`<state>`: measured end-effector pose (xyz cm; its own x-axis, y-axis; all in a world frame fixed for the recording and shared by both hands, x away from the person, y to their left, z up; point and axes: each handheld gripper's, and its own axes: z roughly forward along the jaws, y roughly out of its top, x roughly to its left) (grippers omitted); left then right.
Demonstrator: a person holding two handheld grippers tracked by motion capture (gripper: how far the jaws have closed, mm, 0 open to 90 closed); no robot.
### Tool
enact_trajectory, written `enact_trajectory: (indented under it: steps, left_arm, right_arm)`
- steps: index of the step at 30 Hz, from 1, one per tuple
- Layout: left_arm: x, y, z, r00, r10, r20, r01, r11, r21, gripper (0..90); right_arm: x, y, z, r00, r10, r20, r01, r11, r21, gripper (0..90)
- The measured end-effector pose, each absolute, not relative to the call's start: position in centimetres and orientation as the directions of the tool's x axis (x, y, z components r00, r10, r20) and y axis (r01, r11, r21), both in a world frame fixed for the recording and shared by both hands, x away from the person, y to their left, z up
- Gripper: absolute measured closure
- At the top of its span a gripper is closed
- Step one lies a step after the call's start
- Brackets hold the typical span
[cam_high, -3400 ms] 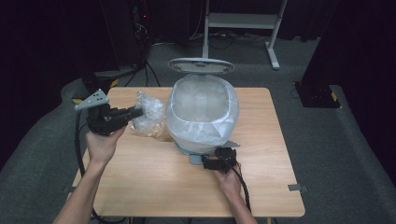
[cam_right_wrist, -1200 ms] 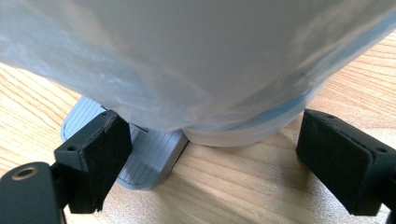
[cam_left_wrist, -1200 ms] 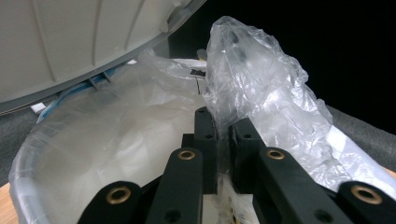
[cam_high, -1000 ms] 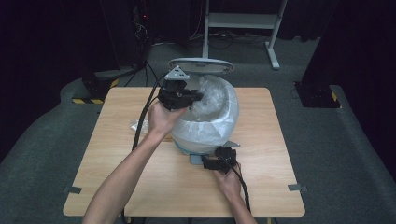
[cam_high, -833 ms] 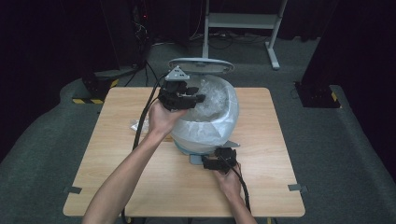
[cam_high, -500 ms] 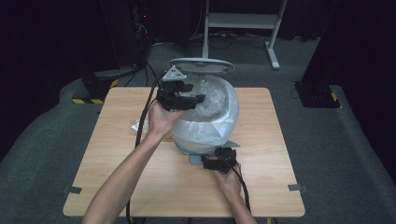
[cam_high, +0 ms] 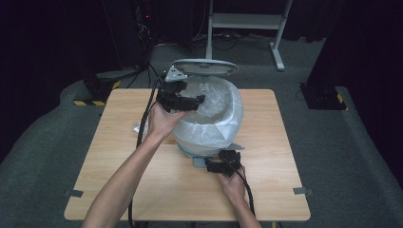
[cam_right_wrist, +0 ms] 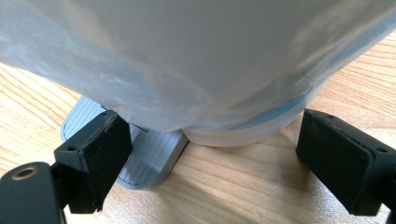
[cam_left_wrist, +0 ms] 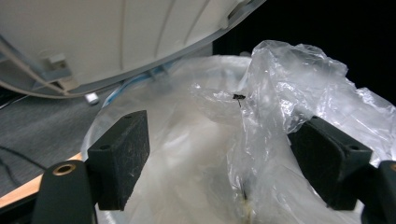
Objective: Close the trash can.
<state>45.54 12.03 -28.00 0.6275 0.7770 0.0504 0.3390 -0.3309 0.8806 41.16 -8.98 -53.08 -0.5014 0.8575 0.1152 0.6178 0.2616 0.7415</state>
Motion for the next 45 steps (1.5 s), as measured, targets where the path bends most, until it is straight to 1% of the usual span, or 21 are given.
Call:
enact_trajectory:
  steps: [2, 4, 10, 13, 17, 20, 24, 28, 32, 39, 45]
  left_arm:
    - [45.6, 12.0, -28.2, 0.619, 0.782, 0.069, 0.349, -0.353, 0.868, 25.9]
    - [45.6, 12.1, -28.4, 0.615, 0.784, 0.079, 0.358, -0.368, 0.858, 26.7]
    - [45.8, 12.7, -29.4, 0.598, 0.799, 0.065, 0.404, -0.371, 0.837, 15.3]
    - [45.7, 13.2, -29.7, 0.579, 0.811, 0.086, 0.417, -0.385, 0.824, 14.3]
    - [45.2, 14.3, -29.7, 0.569, 0.818, 0.079, 0.411, -0.366, 0.834, 11.9]
    - [44.8, 15.3, -29.6, 0.557, 0.828, 0.071, 0.411, -0.349, 0.842, 10.8]
    - [44.7, 16.1, -29.2, 0.551, 0.834, 0.035, 0.407, -0.305, 0.861, 9.8]
    - [44.5, 16.4, -28.9, 0.565, 0.825, 0.007, 0.390, -0.275, 0.879, 10.1]
    - [44.3, 16.8, -28.8, 0.567, 0.823, 0.003, 0.380, -0.265, 0.886, 10.5]
    - [44.1, 18.6, -28.9, 0.560, 0.828, -0.018, 0.371, -0.232, 0.899, 15.0]
    - [44.0, 20.9, -29.7, 0.522, 0.852, -0.026, 0.366, -0.197, 0.910, 16.0]
  right_arm:
    - [41.2, -9.0, -53.1, -0.502, 0.858, 0.112, 0.616, 0.263, 0.743, 10.1]
    - [41.2, -9.0, -53.1, -0.502, 0.857, 0.114, 0.616, 0.262, 0.742, 10.1]
    - [41.2, -9.0, -53.1, -0.501, 0.858, 0.115, 0.618, 0.261, 0.741, 10.1]
    - [41.2, -9.0, -53.1, -0.501, 0.857, 0.116, 0.618, 0.261, 0.741, 10.1]
    - [41.1, -9.0, -53.0, -0.510, 0.851, 0.123, 0.618, 0.263, 0.741, 10.1]
    - [41.1, -9.0, -53.0, -0.510, 0.851, 0.123, 0.618, 0.263, 0.741, 10.1]
    - [41.1, -9.0, -53.0, -0.510, 0.852, 0.122, 0.618, 0.264, 0.741, 10.1]
    - [41.1, -9.0, -53.0, -0.510, 0.852, 0.122, 0.618, 0.263, 0.741, 10.1]
    - [41.1, -9.0, -53.0, -0.510, 0.851, 0.122, 0.618, 0.264, 0.741, 10.1]
    - [41.1, -9.0, -53.0, -0.510, 0.852, 0.122, 0.618, 0.264, 0.741, 10.2]
    - [41.1, -9.0, -53.0, -0.510, 0.851, 0.123, 0.618, 0.263, 0.741, 10.1]
